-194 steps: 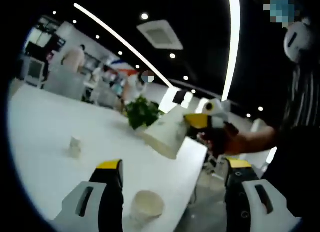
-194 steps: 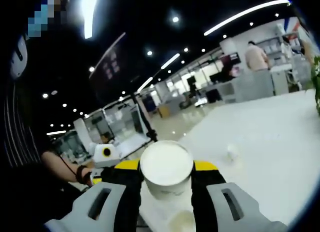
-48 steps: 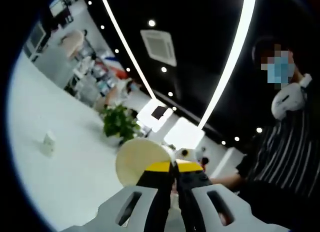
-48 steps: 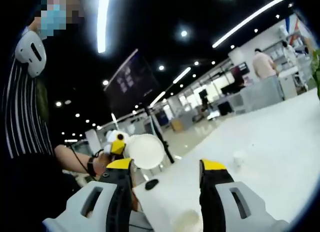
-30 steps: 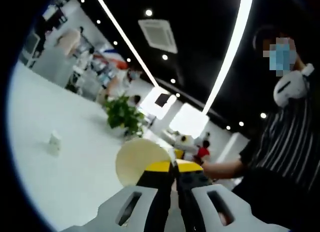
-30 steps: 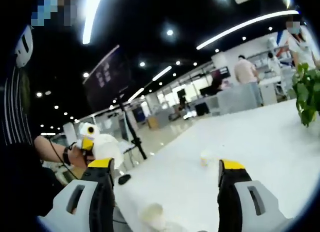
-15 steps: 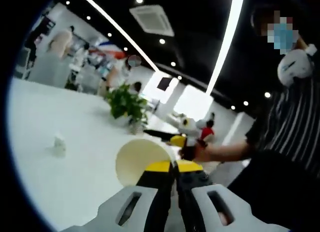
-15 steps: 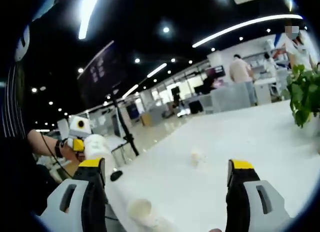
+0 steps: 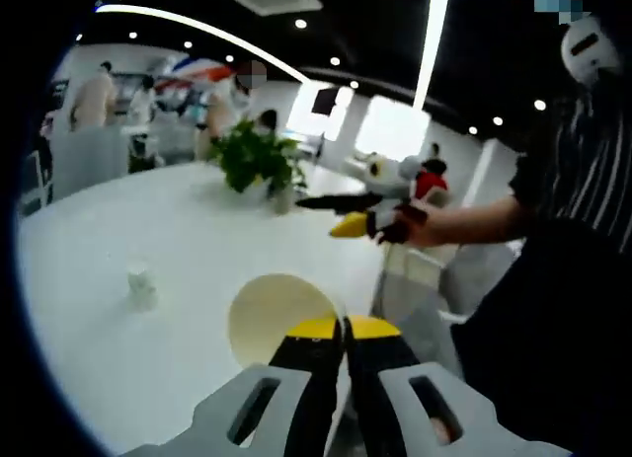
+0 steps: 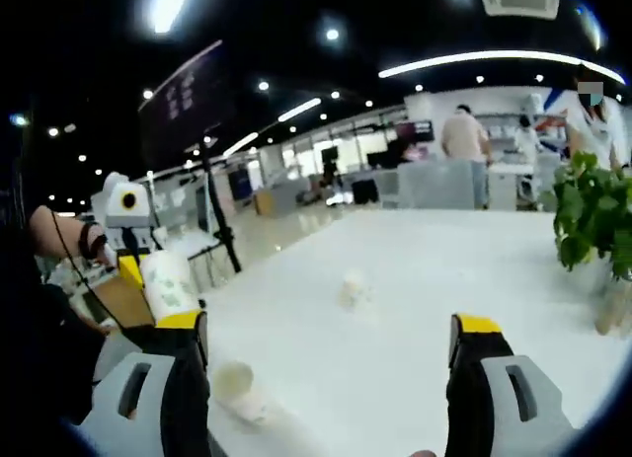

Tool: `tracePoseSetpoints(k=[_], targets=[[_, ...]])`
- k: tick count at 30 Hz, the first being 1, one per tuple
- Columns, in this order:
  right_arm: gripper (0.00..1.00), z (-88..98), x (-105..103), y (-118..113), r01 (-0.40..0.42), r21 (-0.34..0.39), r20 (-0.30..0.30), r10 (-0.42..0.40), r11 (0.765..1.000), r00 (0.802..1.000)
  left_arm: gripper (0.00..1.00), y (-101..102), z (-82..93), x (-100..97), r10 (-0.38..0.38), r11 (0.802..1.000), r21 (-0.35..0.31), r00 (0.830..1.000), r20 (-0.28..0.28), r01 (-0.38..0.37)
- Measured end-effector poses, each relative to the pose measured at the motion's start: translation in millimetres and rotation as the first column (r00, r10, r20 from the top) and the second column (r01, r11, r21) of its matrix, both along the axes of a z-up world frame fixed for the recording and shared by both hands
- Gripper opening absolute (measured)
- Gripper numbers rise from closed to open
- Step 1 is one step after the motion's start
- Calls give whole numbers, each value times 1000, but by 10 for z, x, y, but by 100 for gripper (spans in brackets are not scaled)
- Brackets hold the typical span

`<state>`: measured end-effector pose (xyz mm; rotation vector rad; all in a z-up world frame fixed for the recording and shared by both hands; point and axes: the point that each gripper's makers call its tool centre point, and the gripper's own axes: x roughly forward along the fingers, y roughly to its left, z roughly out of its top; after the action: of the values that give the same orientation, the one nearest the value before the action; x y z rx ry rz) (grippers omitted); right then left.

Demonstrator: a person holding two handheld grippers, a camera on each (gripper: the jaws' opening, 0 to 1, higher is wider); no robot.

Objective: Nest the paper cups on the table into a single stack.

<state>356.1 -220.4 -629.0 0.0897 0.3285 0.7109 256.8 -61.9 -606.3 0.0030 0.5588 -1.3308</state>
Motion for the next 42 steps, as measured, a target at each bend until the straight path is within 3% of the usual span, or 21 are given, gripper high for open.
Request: tracePoseSetpoints(k=[3,5,8,12,14,16,20,24,30,37,42], targets=[[100,-16,14,-13,13,2,-1,-12,1000,1000,0,-25,-71,-12,-53,996,79,997,51,49],[100,-34,16,-22,20,7,-7,-20,1000,1000,0,-57,-71,-23,-69,994,95,995,70,62],[100,-68,8,-14,19,29,-30,-18,999,999,0,-68,-110,-5,-75,989,132,994,74,65],[100,-61,2,-41,27,17,-19,-27,999,999,0,-79,-150,-2,-116,974,205,987,109,91],[100,-69,0,-63,32,18,-18,-32,999,999,0,-85,-187,-5,-164,956,267,974,154,119],[100,-95,-2,-79,35,20,-23,-35,999,999,0,-115,-215,-29,-187,949,282,970,156,137],[100,-140,-29,-110,44,25,-31,-44,999,999,0,-105,-397,-82,-291,892,405,940,181,198],[100,-167,-64,-121,53,44,-50,-51,998,997,0,-150,-448,-102,-324,877,427,927,191,219],[100,-209,-77,-141,56,48,-54,-54,997,997,0,-136,-529,-55,-386,831,506,895,224,232],[100,-209,-98,-128,41,40,-54,-38,998,998,0,-203,-570,-49,-443,805,536,859,257,255],[100,-229,-110,-159,48,46,-60,-45,998,997,0,-235,-639,-67,-478,780,559,844,243,280]])
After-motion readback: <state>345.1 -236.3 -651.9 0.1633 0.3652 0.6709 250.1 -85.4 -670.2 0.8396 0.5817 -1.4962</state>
